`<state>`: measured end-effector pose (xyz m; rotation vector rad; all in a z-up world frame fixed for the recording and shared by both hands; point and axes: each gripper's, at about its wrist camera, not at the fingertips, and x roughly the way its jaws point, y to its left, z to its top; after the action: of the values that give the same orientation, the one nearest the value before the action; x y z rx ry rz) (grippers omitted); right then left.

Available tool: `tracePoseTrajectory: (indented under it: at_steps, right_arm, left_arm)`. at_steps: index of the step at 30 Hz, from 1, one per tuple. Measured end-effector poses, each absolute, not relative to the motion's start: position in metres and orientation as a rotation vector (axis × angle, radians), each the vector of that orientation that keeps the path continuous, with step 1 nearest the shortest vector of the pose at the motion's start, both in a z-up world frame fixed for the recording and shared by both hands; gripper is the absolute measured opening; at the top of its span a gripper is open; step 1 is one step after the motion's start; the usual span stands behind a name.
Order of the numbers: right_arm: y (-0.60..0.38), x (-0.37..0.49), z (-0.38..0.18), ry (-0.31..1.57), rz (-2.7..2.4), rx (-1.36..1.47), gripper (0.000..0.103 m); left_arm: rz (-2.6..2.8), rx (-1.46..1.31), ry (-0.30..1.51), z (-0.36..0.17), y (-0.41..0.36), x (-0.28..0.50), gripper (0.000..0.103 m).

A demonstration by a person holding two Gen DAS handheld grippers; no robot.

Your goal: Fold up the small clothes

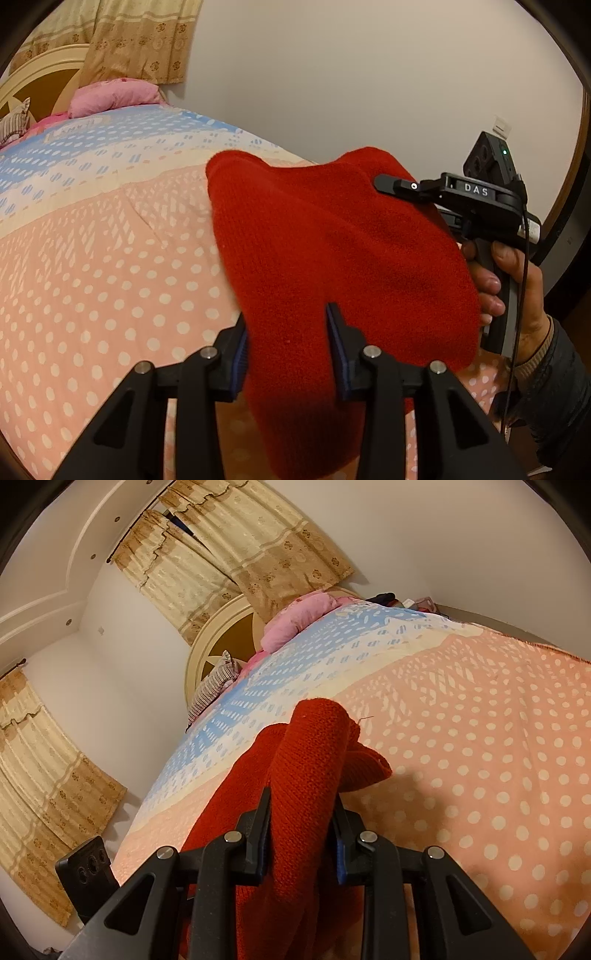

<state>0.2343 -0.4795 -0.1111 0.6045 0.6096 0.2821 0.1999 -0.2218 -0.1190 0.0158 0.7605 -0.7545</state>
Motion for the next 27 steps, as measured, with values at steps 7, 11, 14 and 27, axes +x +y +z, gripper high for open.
tracePoseTrajectory:
  at_steps: [7, 11, 14, 27]
  right_arm:
    - [-0.485, 0.238, -0.126, 0.634, 0.254, 0.632, 0.027]
    - [-0.485, 0.238, -0.127, 0.634, 0.250, 0.634, 0.027]
    - [-0.484, 0.238, -0.129, 0.635, 0.246, 0.630, 0.027]
    - [-0.485, 0.246, -0.145, 0.686, 0.175, 0.597, 0.027]
  left_arm:
    - [-0.739, 0.011, 0.762, -0.122, -0.220, 0.199, 0.042]
    - [-0.727, 0.020, 0.756, -0.121, -0.219, 0.197, 0.047]
    - [-0.688, 0.032, 0.741, -0.121, -0.217, 0.196, 0.063]
    - [-0.613, 0.016, 0.754, -0.131, -0.208, 0.203, 0.101]
